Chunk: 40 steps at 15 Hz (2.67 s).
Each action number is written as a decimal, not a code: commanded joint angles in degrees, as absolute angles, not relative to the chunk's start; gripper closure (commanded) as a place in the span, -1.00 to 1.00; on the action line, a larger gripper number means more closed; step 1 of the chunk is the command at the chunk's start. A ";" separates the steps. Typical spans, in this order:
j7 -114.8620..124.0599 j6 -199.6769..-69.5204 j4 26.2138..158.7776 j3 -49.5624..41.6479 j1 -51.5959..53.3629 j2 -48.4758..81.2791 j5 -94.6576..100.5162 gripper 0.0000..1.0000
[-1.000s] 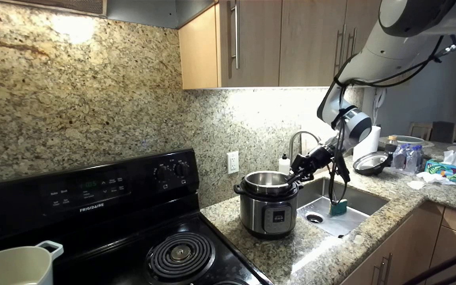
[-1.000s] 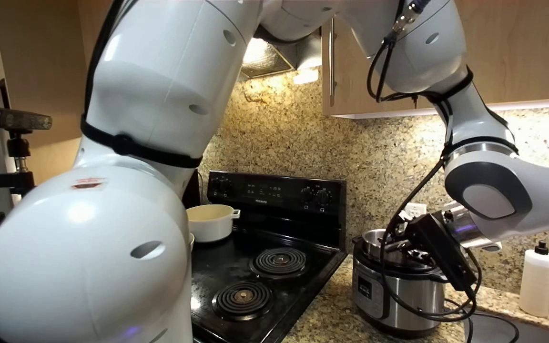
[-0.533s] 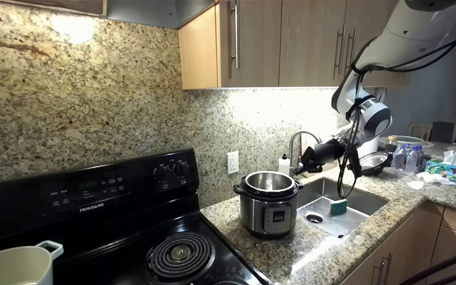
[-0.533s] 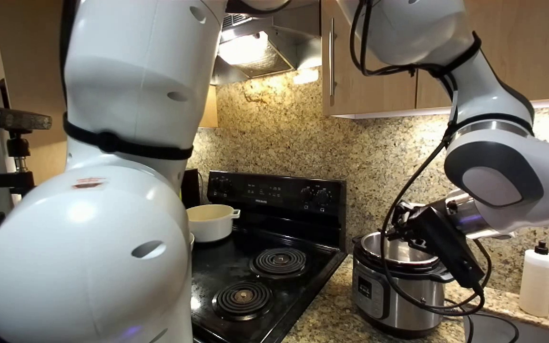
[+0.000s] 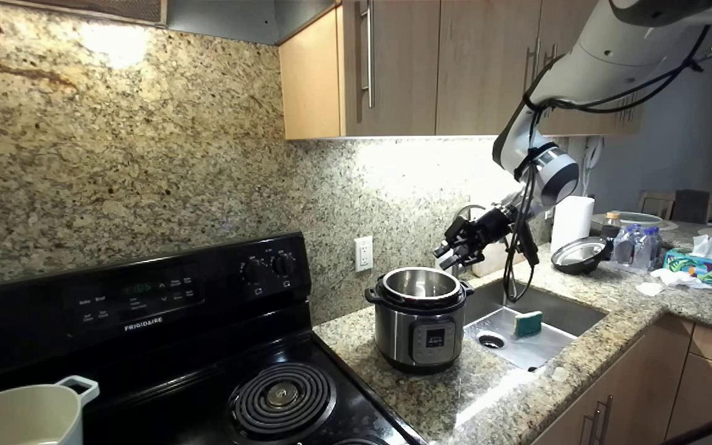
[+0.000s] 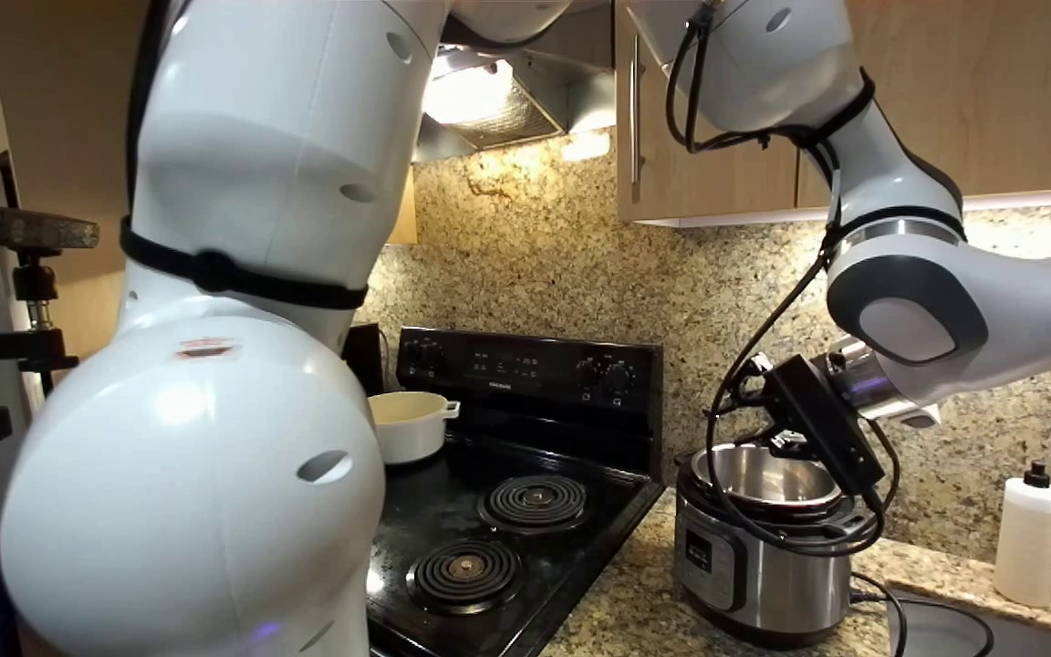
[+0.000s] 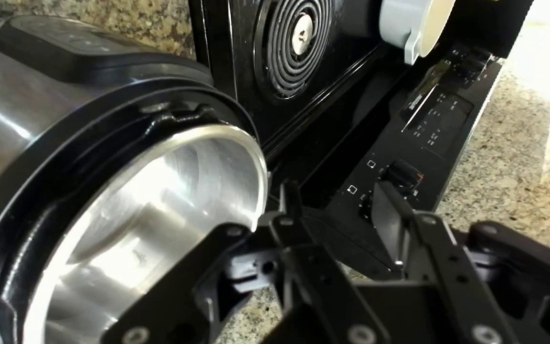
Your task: Remove the metal dish from the cooker and put it on the stovetop
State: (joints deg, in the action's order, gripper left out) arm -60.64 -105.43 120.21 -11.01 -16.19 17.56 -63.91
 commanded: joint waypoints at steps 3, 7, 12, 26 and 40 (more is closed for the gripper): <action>-46.50 -109.34 117.02 -12.01 -15.65 22.08 -63.62 -0.74; -41.81 -114.67 116.72 -12.06 -15.00 22.58 -63.66 -1.00; -33.39 -123.65 116.78 -11.92 -13.53 21.65 -60.33 -1.00; -24.90 -121.25 111.32 -7.92 -14.91 27.11 -55.79 -1.00; -25.40 -120.56 113.35 -8.98 -17.15 25.35 -59.11 -1.00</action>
State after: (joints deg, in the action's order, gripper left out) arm -25.98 -121.12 111.49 -8.34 -15.77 26.22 -59.06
